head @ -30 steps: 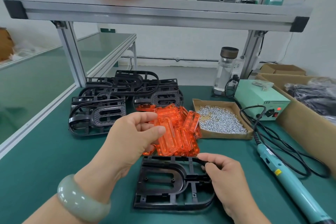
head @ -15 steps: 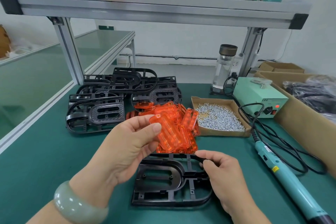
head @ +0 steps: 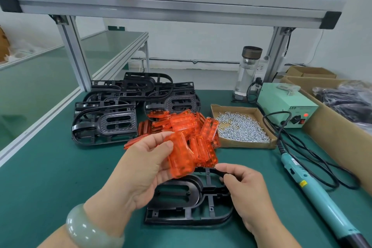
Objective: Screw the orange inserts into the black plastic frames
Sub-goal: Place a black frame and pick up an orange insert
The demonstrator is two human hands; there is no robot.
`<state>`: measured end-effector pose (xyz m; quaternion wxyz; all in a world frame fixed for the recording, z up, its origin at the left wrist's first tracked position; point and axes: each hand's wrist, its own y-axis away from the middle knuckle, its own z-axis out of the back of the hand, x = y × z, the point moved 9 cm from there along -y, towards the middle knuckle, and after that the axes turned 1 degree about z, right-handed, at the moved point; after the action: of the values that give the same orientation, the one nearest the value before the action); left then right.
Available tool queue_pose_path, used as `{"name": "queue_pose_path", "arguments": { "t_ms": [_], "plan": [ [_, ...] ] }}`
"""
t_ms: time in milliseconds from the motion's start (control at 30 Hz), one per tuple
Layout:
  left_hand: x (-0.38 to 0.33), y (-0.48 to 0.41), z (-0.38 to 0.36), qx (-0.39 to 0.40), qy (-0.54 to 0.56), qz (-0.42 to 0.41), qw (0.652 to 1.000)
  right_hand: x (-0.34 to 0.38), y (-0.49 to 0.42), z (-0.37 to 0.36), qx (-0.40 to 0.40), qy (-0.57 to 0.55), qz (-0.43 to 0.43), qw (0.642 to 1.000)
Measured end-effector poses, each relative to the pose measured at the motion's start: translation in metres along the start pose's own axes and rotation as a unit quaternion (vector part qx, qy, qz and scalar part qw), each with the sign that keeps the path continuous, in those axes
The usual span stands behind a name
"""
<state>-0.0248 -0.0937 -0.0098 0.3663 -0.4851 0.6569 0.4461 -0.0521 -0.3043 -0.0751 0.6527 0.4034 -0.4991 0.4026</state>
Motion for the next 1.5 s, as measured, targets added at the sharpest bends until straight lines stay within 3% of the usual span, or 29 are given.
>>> {"name": "queue_pose_path", "arguments": {
  "t_ms": [100,200,267,500,733,900,1067,1267,1500],
  "plan": [
    [-0.005,-0.008,0.011,-0.013,-0.218,-0.040,0.975,0.000,0.000,-0.001,0.006,-0.007,0.001,1.000],
    [-0.013,-0.010,0.006,0.029,-0.413,-0.096,0.905,0.001,-0.001,-0.001,0.008,-0.010,0.007,1.000],
    [-0.020,-0.008,0.002,0.035,-0.472,-0.131,0.871,0.001,-0.001,-0.001,0.008,-0.011,0.005,1.000],
    [-0.033,0.001,-0.008,0.020,-0.513,-0.218,0.830,0.001,-0.001,-0.001,0.009,-0.014,0.012,1.000],
    [-0.032,0.005,-0.007,0.018,-0.541,-0.222,0.811,0.001,-0.001,-0.001,0.004,-0.013,0.016,1.000],
    [-0.017,0.001,-0.008,0.039,-0.650,-0.194,0.734,0.002,-0.001,-0.001,0.004,0.001,0.018,1.000],
    [0.001,-0.003,-0.011,0.062,-0.680,-0.201,0.702,0.002,-0.001,-0.003,0.014,0.003,0.023,1.000],
    [0.015,-0.005,-0.010,0.029,-0.728,-0.224,0.647,0.004,-0.003,-0.003,0.021,0.003,0.034,0.999],
    [0.014,0.002,-0.007,0.008,-0.705,-0.238,0.668,0.005,-0.001,-0.002,0.011,0.025,0.051,0.998]
  ]
}}
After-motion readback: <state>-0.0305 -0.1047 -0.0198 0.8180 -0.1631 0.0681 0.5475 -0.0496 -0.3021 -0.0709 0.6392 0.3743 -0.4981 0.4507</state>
